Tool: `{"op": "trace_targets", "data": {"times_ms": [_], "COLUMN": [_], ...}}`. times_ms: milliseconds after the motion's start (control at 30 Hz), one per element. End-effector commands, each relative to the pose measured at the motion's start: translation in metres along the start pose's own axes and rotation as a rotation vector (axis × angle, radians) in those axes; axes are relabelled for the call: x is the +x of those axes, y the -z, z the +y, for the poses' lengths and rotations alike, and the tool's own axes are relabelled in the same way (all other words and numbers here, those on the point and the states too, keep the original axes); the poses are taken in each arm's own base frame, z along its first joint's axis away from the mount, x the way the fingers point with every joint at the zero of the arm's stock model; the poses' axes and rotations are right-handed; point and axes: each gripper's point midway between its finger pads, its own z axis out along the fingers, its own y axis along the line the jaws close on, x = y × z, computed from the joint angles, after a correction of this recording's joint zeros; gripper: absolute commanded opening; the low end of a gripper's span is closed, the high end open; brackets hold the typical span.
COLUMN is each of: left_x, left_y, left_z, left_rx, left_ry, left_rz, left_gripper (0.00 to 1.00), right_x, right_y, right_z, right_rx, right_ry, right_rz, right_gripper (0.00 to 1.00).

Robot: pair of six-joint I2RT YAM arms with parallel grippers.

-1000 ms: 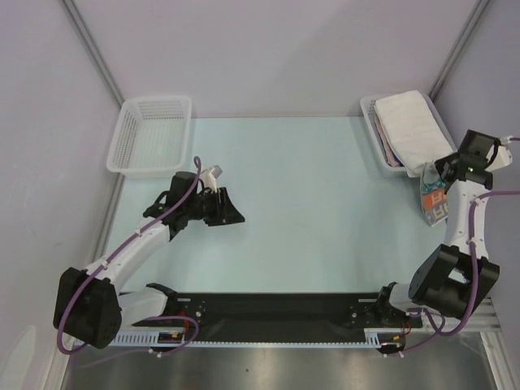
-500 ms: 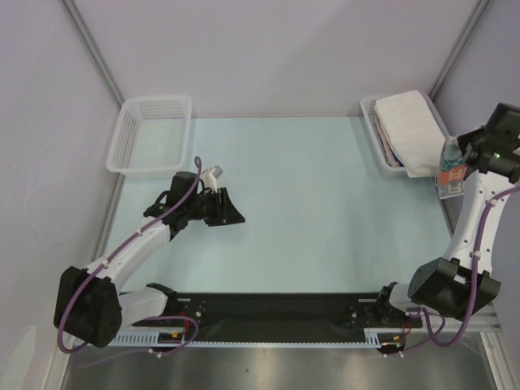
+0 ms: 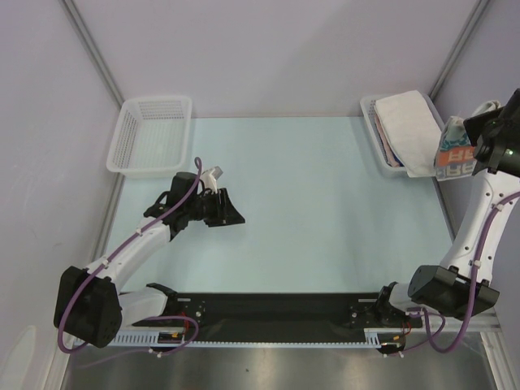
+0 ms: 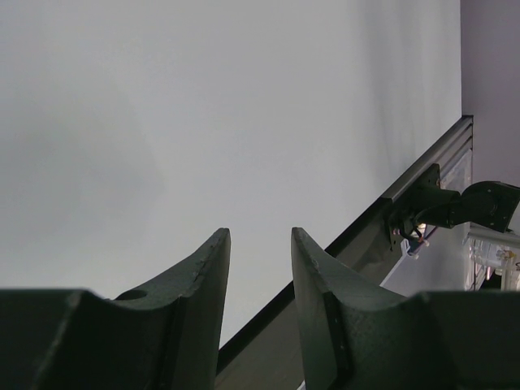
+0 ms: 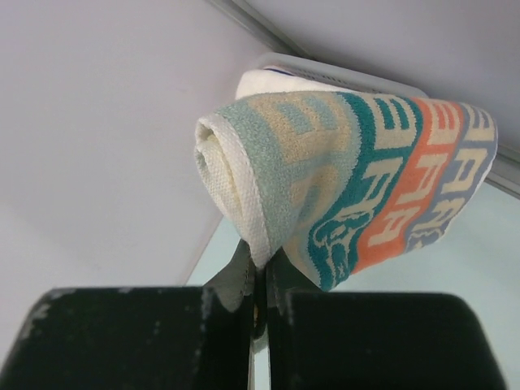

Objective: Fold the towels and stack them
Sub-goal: Neatly place the folded towel into the bin

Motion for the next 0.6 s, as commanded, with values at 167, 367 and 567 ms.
{"op": "trace_targets", "data": {"times_ms": [167, 367, 567], "left_x": [-0.006, -0.007, -0.007], "left_y": [0.001, 0.002, 0.001], "left_z": [-0.005, -0.004, -0.003], "left_rx": [0.03, 0.028, 0.027], "left_ry": [-0.013, -0.013, -0.01], "left_rz": [-0.024, -0.025, -0.025], "left_gripper": [0.42, 0.42, 0.42], "right_x": [-0.008, 0.005, 0.024], "right_y": [-0.002, -0.026, -0.062], "right_z": [0.046, 0.052, 0.043], "right_rx": [-0.155, -0.152, -0.103], "right_ry": [-0.035, -0.043, -0.045], "right_rz": [0.002, 0.025, 0.068], "right_gripper": [0.0, 0.0, 0.0]}}
